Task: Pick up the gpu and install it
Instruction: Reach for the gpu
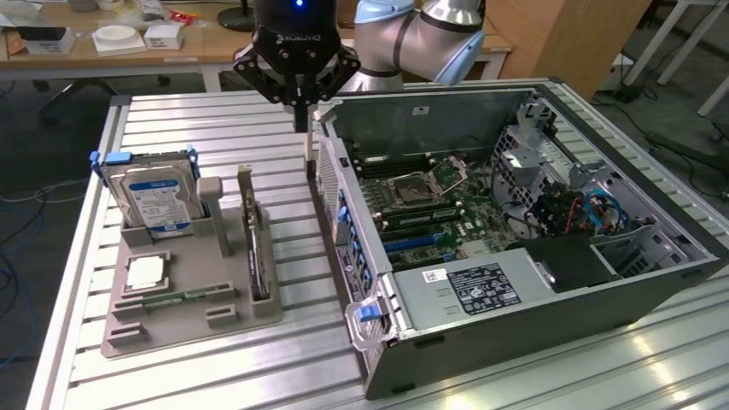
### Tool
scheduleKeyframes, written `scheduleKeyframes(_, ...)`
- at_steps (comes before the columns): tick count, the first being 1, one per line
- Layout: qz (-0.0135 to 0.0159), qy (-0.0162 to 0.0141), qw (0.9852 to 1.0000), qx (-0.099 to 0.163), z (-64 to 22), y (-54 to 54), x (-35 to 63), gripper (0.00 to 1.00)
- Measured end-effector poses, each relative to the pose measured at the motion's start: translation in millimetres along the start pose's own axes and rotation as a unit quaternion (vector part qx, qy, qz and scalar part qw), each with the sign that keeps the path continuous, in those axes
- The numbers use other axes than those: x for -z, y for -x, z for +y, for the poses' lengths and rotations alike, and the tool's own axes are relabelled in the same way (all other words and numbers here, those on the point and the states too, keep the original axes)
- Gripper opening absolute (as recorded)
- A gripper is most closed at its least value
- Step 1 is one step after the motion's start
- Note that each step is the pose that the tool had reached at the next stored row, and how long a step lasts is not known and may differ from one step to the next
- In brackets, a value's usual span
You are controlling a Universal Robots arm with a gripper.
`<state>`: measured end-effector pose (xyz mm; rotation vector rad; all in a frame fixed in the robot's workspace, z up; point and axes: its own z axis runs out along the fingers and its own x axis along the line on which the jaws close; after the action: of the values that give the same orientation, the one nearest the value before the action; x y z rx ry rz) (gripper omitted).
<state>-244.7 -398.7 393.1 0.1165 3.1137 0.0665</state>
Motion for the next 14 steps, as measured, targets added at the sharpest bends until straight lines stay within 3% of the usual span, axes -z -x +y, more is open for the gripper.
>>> scheduleKeyframes(14,0.0000,0.0000,1.0000,0.000,-1.3,-16.3,0.4,0.10)
